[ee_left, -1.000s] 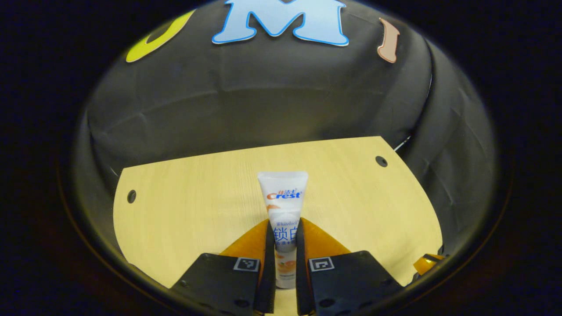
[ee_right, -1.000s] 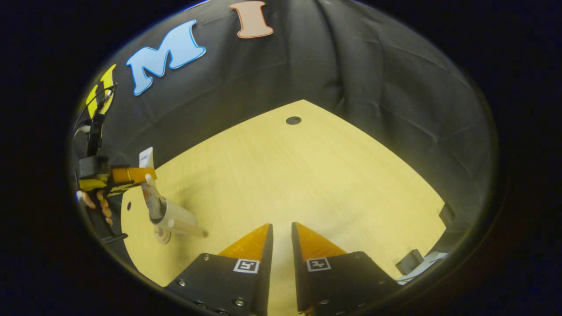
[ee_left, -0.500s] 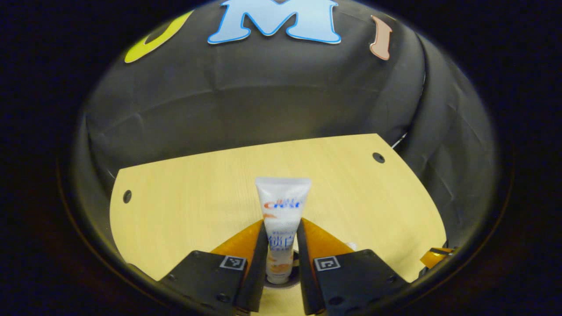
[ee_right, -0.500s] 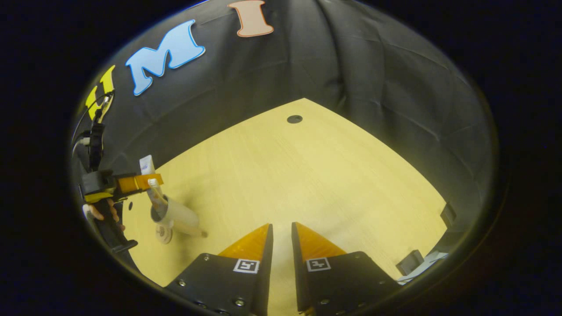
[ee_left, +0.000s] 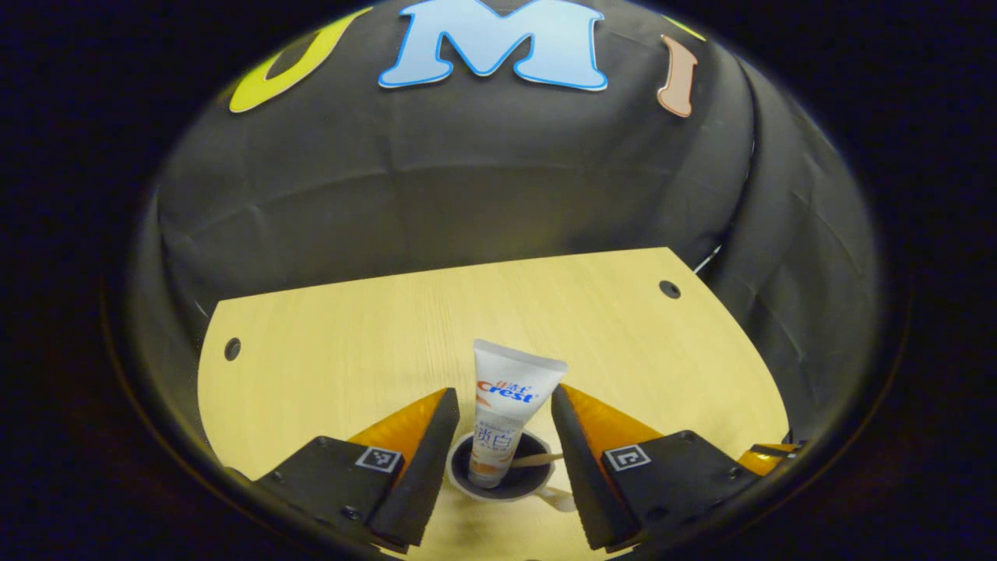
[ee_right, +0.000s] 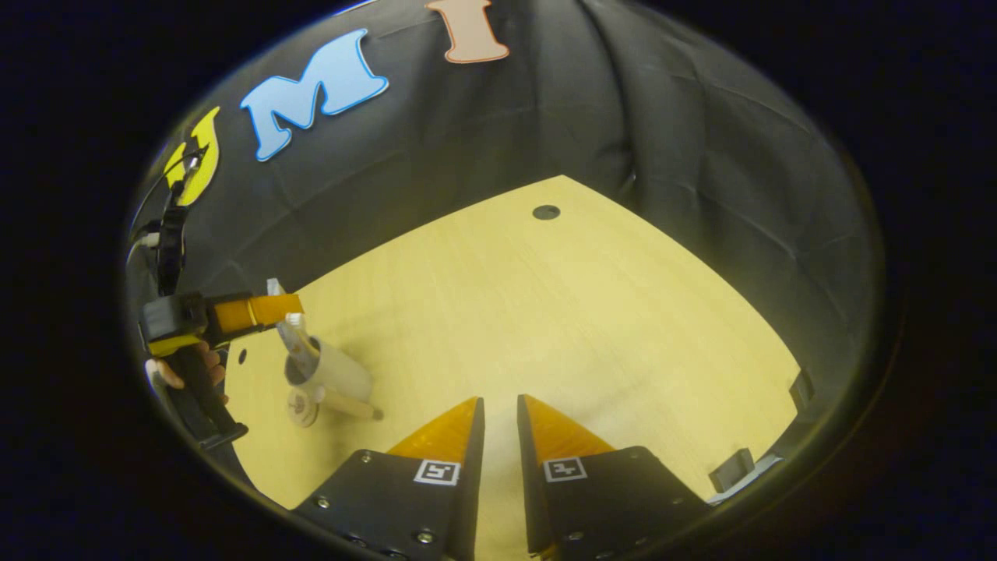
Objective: Put the toothbrush and toothpaste on the desktop into the cup, then pick up the cup and place it on the coaster on the desktop.
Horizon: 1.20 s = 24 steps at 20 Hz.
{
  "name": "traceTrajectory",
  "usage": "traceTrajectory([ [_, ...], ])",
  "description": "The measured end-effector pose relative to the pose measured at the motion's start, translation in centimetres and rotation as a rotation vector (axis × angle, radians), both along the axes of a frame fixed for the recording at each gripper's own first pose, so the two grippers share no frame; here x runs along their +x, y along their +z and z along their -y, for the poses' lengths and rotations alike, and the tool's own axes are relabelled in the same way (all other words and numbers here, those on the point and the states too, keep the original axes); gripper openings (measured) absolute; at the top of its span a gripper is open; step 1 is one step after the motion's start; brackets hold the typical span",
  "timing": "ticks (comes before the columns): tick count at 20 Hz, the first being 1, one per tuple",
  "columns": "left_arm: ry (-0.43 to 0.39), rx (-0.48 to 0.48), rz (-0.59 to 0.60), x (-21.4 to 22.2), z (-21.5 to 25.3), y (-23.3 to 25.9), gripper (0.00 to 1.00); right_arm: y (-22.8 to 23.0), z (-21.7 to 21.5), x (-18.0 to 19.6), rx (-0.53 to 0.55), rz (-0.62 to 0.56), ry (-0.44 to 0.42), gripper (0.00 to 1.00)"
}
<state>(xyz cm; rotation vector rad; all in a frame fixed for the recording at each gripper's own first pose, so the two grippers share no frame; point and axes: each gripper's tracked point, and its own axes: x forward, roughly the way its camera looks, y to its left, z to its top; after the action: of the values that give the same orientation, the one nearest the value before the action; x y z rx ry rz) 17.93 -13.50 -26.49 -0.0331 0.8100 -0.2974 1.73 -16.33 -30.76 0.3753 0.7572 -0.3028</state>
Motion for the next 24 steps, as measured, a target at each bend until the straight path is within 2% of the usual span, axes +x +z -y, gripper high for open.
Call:
traceTrajectory([
  [1, -0.001, -0.003, 0.014, -0.1, -0.1, 0.6, 0.8, 0.1, -0.3, 0.2, -0.001, 0.003, 0.013, 0.24],
  [2, -0.002, -0.005, 0.027, -0.4, -0.3, 1.3, 0.75, 0.3, -0.7, 0.4, -0.002, 0.006, 0.027, 0.24],
  [3, -0.001, -0.005, 0.038, -0.5, -0.5, 2.0, 0.8, 0.5, -1.1, 0.7, -0.001, 0.011, 0.041, 0.24],
  [5, 0.008, -0.013, 0.058, -1.0, -1.0, 3.0, 0.8, 1.0, -2.3, 1.5, 0.0, 0.021, 0.087, 0.24],
  [7, 0.023, -0.017, 0.064, -1.8, -2.0, 3.7, 0.8, 1.4, -3.8, 2.2, -0.009, 0.027, 0.152, 0.24],
  [8, 0.033, -0.01, 0.067, -2.2, -2.8, 3.9, 0.75, 1.5, -4.7, 2.7, -0.018, 0.027, 0.189, 0.24],
  [9, 0.044, -0.004, 0.069, -2.5, -3.8, 3.8, 0.8, 1.5, -5.6, 3.2, -0.024, 0.025, 0.228, 0.24],
  [11, 0.064, 0.015, 0.062, -3.7, -5.9, 3.6, 0.8, 1.7, -7.8, 4.2, -0.02, 0.023, 0.309, 0.24],
  [16, 0.156, 0.037, 0.025, -6.8, -11.4, 2.3, 0.79, 1.5, -11.4, 6.7, -0.031, -0.001, 0.487, 0.3],
  [22, 0.274, 0.06, -0.03, -11.3, -17.3, 0.7, 0.8, 0.6, -14.4, 7.8, -0.083, -0.046, 0.662, 0.3],
  [23, 0.296, 0.056, -0.038, -12.0, -18.2, 0.5, 0.8, 0.3, -15.1, 7.9, -0.09, -0.06, 0.69, 0.35],
  [24, 0.317, 0.05, -0.046, -12.6, -18.9, 0.2, 0.8, 0.0, -15.4, 8.1, -0.108, -0.072, 0.715, 0.35],
])
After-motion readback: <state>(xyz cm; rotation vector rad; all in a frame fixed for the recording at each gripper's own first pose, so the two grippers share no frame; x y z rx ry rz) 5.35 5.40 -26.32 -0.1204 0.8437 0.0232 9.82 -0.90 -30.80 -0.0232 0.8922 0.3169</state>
